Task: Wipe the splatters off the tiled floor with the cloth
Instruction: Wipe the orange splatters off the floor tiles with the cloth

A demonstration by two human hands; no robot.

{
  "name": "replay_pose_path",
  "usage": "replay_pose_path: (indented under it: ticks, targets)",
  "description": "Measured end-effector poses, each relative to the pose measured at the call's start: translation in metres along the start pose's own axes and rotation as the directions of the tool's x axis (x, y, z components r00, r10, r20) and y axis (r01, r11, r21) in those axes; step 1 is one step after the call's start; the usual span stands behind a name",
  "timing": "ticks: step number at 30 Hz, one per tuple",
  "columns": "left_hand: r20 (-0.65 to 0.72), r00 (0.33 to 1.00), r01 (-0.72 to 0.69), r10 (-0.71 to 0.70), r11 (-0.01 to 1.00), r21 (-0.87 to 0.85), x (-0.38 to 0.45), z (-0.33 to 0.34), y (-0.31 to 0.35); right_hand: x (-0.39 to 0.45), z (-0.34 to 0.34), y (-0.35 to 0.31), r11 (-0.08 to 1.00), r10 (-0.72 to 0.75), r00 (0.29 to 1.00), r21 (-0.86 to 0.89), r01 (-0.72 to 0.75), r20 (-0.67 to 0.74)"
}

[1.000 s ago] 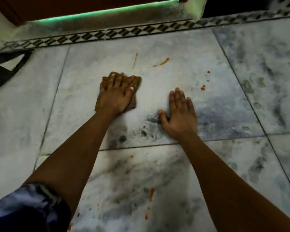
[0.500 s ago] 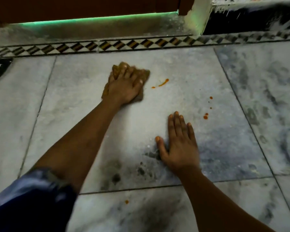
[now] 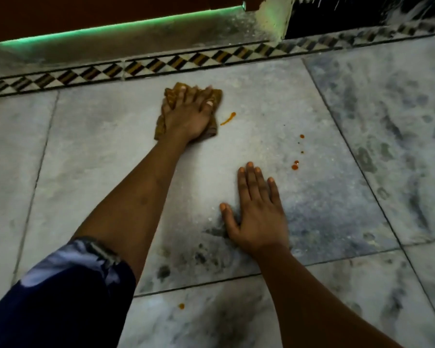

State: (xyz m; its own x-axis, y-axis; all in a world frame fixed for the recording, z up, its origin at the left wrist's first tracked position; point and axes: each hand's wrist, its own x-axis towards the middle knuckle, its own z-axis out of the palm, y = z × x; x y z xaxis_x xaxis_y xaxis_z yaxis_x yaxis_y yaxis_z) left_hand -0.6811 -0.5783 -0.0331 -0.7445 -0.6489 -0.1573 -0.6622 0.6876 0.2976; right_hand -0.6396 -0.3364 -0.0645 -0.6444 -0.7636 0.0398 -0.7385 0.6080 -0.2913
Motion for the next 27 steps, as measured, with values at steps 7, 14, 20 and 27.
replay_pose_path:
  ticks: [7, 14, 20, 27]
  targets:
    - [0.038, 0.982, -0.186, 0.183, 0.979, 0.081, -0.001, 0.021, 0.049, 0.000, -0.002, 0.001, 0.999, -0.032, 0.999, 0.010, 0.032, 0.017]
    - [-0.017, 0.953, -0.298, 0.303, 0.943, 0.149, -0.075, 0.026, 0.009, -0.001, 0.000, 0.003, 0.999, -0.045, 0.999, 0.009, 0.045, 0.003]
    - [-0.008, 0.989, -0.149, 0.150, 0.984, 0.098, -0.023, 0.015, 0.027, -0.002, -0.003, 0.002, 0.999, -0.045, 0.999, 0.018, 0.044, 0.028]
    - [0.000, 0.958, -0.282, 0.287, 0.940, 0.191, -0.085, 0.018, -0.004, -0.002, -0.005, 0.002, 0.998, -0.054, 0.998, -0.013, 0.054, 0.025]
